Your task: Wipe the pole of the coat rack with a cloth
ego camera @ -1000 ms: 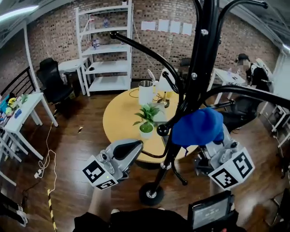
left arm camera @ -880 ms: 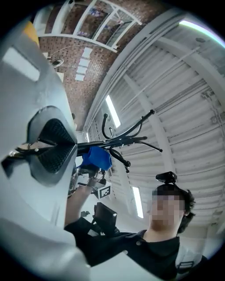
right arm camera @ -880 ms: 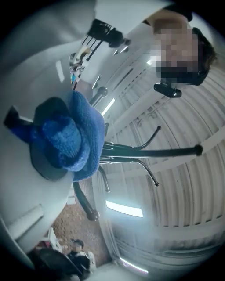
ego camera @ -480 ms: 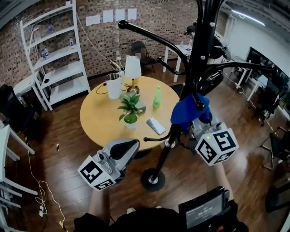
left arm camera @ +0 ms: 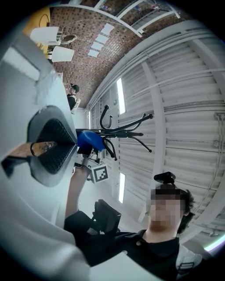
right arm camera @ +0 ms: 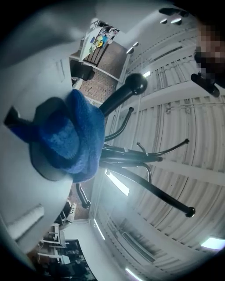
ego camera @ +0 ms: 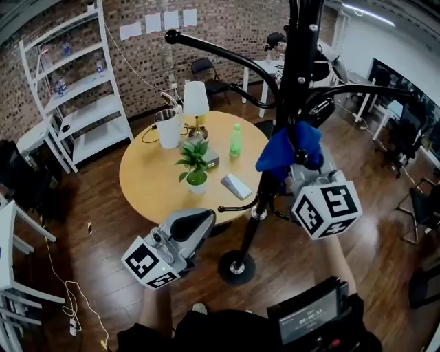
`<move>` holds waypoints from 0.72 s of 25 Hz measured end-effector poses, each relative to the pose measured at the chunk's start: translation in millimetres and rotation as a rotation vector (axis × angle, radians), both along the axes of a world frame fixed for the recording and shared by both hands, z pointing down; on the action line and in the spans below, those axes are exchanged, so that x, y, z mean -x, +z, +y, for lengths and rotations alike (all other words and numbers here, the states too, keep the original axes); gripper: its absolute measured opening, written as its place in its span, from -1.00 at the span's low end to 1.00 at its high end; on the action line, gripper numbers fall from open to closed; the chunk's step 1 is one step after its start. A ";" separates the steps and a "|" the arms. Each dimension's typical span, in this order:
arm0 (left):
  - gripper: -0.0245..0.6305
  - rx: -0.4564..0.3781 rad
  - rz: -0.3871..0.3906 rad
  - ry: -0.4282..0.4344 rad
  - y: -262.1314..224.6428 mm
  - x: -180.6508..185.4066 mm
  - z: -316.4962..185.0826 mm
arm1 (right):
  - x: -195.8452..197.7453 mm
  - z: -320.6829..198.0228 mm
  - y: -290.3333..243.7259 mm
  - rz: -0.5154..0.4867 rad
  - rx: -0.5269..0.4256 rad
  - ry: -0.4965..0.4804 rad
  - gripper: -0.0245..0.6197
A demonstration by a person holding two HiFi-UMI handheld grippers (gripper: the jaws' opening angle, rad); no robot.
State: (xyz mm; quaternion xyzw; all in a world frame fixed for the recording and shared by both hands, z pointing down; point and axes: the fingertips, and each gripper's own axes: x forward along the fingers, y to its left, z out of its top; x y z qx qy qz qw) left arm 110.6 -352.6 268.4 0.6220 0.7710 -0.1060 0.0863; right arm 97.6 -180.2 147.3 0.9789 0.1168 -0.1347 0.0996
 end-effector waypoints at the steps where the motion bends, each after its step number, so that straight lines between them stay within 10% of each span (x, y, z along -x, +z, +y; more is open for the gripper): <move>1: -0.95 -0.006 -0.002 0.017 2.0 -3.4 0.8 | -1.6 -0.6 3.7 -0.008 0.003 0.019 -0.85; 18: -0.95 -0.057 -0.009 0.233 10.9 -39.2 10.8 | -22.0 -4.3 300.0 -0.360 -0.409 0.138 -0.86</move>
